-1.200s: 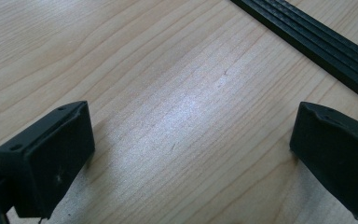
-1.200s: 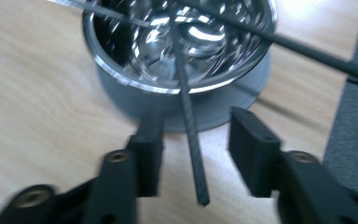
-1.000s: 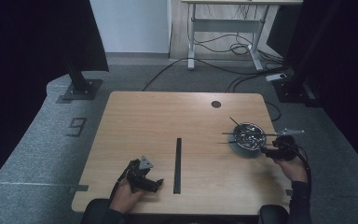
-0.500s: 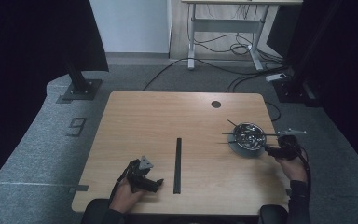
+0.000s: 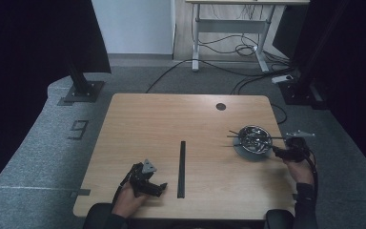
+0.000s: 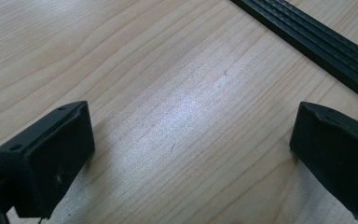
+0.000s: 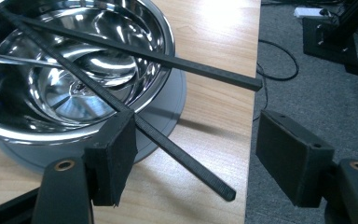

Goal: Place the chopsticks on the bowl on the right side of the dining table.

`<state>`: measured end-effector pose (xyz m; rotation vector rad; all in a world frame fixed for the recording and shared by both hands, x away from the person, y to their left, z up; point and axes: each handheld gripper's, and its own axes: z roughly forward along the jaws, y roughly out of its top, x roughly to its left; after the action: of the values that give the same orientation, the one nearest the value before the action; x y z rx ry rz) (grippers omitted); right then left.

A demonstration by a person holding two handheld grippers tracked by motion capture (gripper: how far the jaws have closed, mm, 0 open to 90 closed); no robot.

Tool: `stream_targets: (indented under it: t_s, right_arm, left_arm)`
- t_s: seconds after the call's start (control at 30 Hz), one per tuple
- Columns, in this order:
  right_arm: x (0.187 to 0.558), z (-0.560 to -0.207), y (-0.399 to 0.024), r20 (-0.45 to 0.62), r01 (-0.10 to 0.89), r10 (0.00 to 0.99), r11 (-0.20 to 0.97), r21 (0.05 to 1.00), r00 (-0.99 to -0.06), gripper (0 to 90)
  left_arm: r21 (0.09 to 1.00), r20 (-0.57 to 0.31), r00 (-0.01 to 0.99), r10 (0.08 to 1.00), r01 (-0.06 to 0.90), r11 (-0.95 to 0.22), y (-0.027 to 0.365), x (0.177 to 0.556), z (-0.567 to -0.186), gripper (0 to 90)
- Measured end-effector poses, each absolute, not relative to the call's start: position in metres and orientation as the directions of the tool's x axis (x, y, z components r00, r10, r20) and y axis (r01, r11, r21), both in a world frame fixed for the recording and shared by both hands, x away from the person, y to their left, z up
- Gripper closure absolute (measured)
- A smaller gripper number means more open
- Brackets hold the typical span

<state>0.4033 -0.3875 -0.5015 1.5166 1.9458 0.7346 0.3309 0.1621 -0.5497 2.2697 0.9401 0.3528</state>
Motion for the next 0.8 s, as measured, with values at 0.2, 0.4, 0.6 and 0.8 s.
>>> stream_targets:
  t_s: [0.2, 0.4, 0.6, 0.8]
  right_arm:
    - [0.406, -0.502, -0.389, -0.110, 0.662, 0.976, 0.210, 0.719, -0.190, 29.1]
    - [0.407, -0.502, -0.392, -0.120, 0.656, 0.977, 0.209, 0.725, -0.178, 29.2]
    - [0.406, -0.500, -0.393, -0.107, 0.647, 0.977, 0.203, 0.735, -0.185, 29.0]
    - [0.399, -0.491, -0.392, -0.054, 0.618, 0.978, 0.171, 0.767, -0.204, 19.6]
  left_arm:
    - [0.657, 0.001, 0.707, 0.707, 0.533, -0.533, 0.162, 0.331, -0.550, 0.0]
    - [0.657, 0.001, 0.707, 0.707, 0.533, -0.534, 0.162, 0.331, -0.550, 0.0]
    - [0.657, 0.001, 0.707, 0.707, 0.533, -0.533, 0.162, 0.331, -0.550, 0.0]
    - [0.657, 0.001, 0.707, 0.707, 0.533, -0.534, 0.162, 0.331, -0.550, 0.0]
